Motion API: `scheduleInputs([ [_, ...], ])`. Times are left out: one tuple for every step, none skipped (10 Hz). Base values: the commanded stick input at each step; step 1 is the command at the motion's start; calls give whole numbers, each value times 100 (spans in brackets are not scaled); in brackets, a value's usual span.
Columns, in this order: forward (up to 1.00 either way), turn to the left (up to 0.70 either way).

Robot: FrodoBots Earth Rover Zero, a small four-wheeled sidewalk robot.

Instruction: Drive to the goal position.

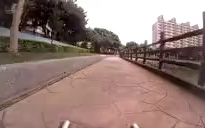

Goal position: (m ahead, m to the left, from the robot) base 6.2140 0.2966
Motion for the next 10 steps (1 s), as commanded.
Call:
scheduleInputs([
  [100, -8],
  [100, -38],
  [100, -24],
  [100, -10],
  [100, 0],
  [100, 0],
  [100, 0],
  [100, 0],
  [100, 0],
  [100, 0],
])
